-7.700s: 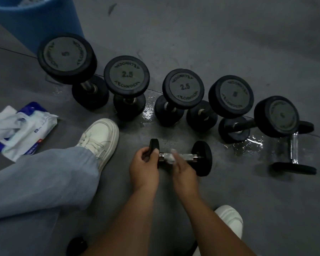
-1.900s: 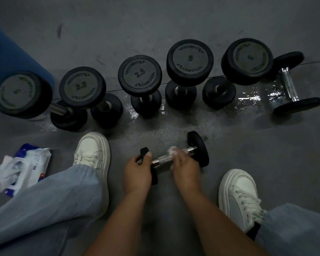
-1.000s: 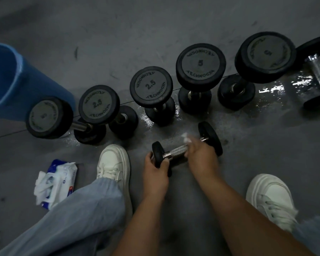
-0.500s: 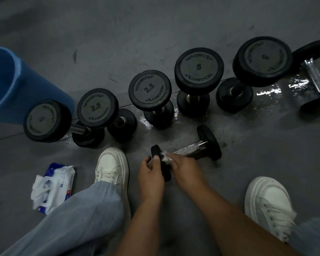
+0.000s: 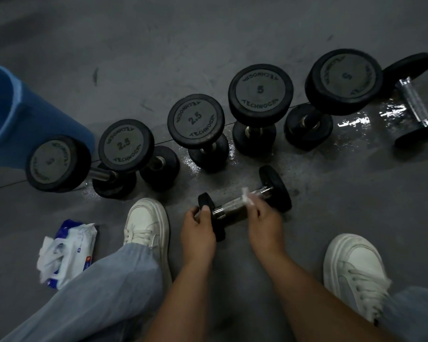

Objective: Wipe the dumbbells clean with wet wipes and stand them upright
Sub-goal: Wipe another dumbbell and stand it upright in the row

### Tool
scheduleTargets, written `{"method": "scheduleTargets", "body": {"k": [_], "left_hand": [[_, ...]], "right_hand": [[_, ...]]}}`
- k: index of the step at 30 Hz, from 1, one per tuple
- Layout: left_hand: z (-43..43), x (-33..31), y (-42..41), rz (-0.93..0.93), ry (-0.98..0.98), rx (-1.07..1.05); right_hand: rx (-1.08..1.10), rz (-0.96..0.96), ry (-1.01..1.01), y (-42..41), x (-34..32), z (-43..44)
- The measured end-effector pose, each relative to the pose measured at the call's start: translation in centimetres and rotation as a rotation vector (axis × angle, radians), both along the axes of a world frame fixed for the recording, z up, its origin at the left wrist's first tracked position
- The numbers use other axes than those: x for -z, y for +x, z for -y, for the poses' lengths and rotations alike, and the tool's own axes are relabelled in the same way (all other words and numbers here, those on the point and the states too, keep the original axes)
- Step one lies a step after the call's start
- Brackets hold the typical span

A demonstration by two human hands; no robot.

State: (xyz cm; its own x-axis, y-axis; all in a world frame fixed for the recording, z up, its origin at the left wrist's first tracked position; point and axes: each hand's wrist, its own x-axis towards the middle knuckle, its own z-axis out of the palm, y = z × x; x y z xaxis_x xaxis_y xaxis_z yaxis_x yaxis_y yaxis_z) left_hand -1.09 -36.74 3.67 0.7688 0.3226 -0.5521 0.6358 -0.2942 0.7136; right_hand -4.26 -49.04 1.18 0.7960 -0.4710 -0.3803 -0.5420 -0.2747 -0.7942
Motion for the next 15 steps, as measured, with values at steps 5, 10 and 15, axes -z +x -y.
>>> {"method": "scheduleTargets", "body": {"k": [5, 10, 15], "left_hand": [[-0.1, 0.3, -0.1, 0.006, -0.028, -0.02], [-0.1, 0.1, -0.2, 0.025, -0.018, -0.014], [-0.1, 0.0, -0.1, 0.032, -0.024, -0.006]], "right_hand": [[-0.154, 0.078, -0.133, 1.3, -1.0, -1.1], [-0.325, -0.07, -0.288, 3.3, -1.7, -1.4], [-0.002, -0.149, -0.228, 3.3, -2.9, 0.2]]}}
